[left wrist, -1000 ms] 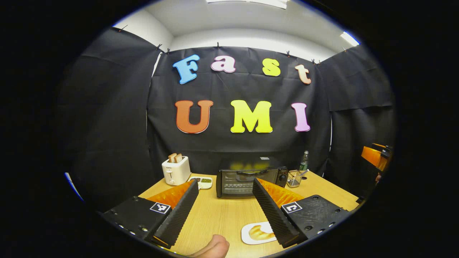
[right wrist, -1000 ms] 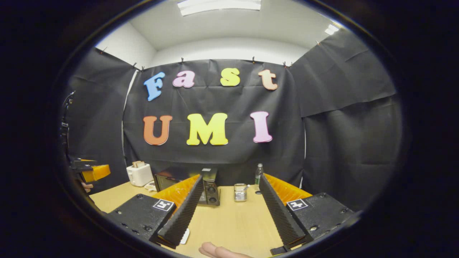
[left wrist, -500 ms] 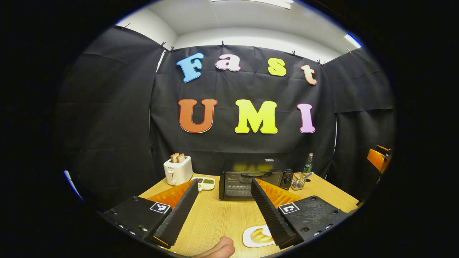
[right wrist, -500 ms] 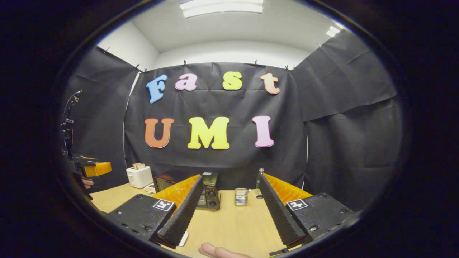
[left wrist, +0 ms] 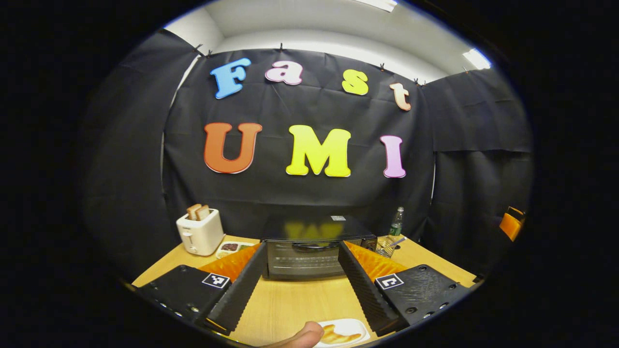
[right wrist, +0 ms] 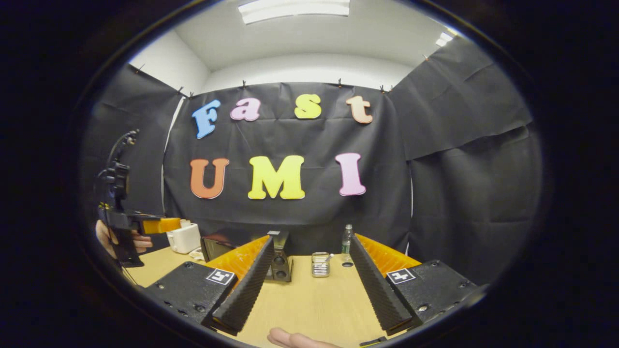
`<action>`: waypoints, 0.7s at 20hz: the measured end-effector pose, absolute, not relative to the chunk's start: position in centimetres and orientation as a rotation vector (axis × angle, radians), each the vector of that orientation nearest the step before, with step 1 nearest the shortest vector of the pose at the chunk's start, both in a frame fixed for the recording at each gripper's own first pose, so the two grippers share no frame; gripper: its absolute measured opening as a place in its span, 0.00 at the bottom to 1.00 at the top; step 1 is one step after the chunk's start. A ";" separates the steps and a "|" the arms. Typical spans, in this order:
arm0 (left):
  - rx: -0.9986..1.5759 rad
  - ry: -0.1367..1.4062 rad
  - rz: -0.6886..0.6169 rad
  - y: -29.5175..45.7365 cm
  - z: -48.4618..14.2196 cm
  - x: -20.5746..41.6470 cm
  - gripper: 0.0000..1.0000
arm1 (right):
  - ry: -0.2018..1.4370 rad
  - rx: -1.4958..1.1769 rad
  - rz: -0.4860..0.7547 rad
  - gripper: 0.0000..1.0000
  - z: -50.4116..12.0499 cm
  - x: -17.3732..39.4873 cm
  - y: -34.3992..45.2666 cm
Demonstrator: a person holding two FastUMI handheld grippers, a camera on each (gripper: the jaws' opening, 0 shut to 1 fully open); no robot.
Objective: Open the electric oven with the left hand, put the food in, and close the electric oven.
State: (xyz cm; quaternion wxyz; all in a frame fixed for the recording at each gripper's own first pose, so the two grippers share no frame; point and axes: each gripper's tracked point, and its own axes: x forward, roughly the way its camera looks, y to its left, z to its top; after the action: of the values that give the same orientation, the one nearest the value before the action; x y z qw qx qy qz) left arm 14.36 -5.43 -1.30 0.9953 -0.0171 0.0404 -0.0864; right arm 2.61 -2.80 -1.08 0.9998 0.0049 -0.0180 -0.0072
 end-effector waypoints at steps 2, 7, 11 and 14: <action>-0.004 0.104 -0.173 -5.9 -2.0 18.1 0.94 | -0.031 0.016 -0.036 0.98 -1.7 2.7 -3.9; -0.005 0.196 -0.191 -8.5 -4.7 25.7 0.94 | -0.019 0.056 -0.023 0.98 -3.3 3.4 -4.9; -0.015 0.284 -0.178 -10.2 -7.9 29.8 0.94 | 0.000 0.035 -0.015 0.98 -4.7 4.0 -5.6; -0.007 0.324 -0.169 -11.2 -10.0 31.2 0.94 | 0.005 0.023 -0.019 0.98 -5.4 3.9 -6.0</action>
State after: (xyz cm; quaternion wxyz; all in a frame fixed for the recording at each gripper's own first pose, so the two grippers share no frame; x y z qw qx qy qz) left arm 31.21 -11.15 -9.96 0.9833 -0.0034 0.1611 -0.0840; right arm 3.94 -6.01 -5.39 0.9999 0.0113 0.0023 -0.0093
